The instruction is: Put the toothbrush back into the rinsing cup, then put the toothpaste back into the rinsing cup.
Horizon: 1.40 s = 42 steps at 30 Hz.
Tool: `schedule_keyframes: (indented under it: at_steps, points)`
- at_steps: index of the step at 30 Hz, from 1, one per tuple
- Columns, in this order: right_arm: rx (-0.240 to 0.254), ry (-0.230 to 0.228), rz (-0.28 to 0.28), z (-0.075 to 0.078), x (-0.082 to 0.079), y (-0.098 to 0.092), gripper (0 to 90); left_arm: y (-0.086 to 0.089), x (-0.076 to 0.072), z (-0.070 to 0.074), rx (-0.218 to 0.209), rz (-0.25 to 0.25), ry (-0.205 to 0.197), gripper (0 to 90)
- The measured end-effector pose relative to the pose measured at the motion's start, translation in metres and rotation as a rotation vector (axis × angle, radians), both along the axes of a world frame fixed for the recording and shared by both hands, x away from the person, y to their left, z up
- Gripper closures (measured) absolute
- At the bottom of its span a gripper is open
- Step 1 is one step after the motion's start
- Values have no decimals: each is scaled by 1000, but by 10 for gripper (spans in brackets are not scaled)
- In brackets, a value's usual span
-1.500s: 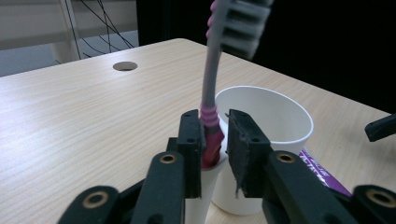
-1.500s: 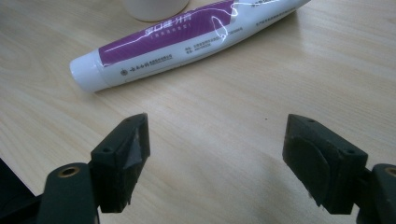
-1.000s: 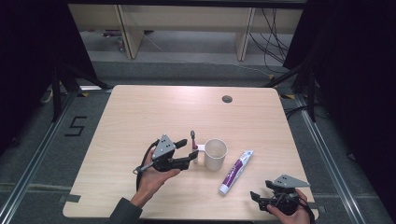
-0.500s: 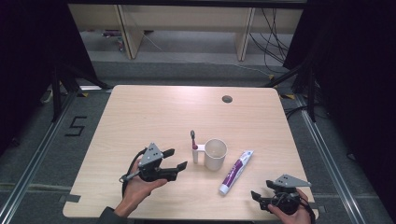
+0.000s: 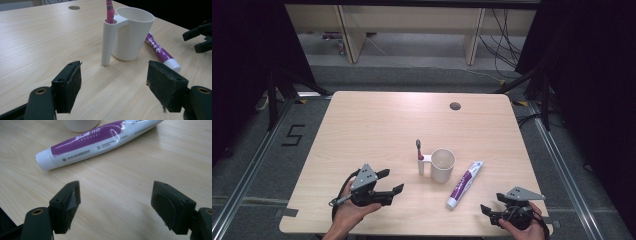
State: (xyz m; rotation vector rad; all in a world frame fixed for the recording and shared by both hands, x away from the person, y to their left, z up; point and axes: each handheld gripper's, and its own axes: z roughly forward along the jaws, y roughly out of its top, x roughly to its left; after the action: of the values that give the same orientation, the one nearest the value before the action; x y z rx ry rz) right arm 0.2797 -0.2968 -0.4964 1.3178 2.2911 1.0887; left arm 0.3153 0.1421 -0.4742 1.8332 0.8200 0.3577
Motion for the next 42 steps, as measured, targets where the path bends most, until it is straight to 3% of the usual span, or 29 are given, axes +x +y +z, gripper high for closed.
schedule_keyframes:
  at_steps: [2, 4, 8, 10, 17, 18, 25, 31, 32, 34, 35, 37, 38, 39, 41, 42]
  points:
    - [0, -1, -1, 0, 0, 0, 246, 3, -4, -2, -3, 8, 1, 265]
    - [23, 31, -18, 0, -2, 1, 246, 5, -8, -3, 8, 10, 5, 261]
    - [14, 23, -20, -1, -1, 1, 245, 9, -17, -8, 7, 7, 10, 245]
    - [-2, -4, 1, -1, 1, 0, 245, 10, -21, -9, 23, 4, 17, 233]
    - [16, 29, -22, -1, -1, 2, 245, 11, -30, -15, 65, -6, 34, 216]
    - [-7, 1, -4, -1, 0, 0, 246, 11, -32, -15, 69, -3, 30, 215]
    - [1, -8, -4, 0, 0, -1, 246, 11, -40, -21, 67, 2, 51, 190]
    - [24, -10, -2, 2, -2, 0, 253, 10, -42, -28, 98, 5, 69, 163]
    - [15, -17, 1, 2, -2, 0, 256, 10, -40, -29, 85, -2, 70, 163]
    - [26, -31, -4, 5, -4, 4, 305, 11, -40, -29, 101, 8, 71, 159]
    - [19, -66, 21, 8, -4, 3, 334, 12, -40, -30, 98, 9, 73, 159]
    - [26, -73, 32, 12, -4, 5, 400, 12, -39, -31, 95, 10, 75, 159]
    - [62, -47, 18, 13, -6, 9, 450, 12, -40, -32, 99, 15, 74, 159]
    - [52, -82, 50, 16, -5, 9, 515, 12, -40, -31, 102, 15, 70, 160]
    - [71, -77, 55, 20, -6, 14, 614, 12, -39, -31, 104, 14, 67, 160]
    - [67, -103, 75, 23, -6, 17, 680, 12, -39, -31, 106, 14, 65, 160]
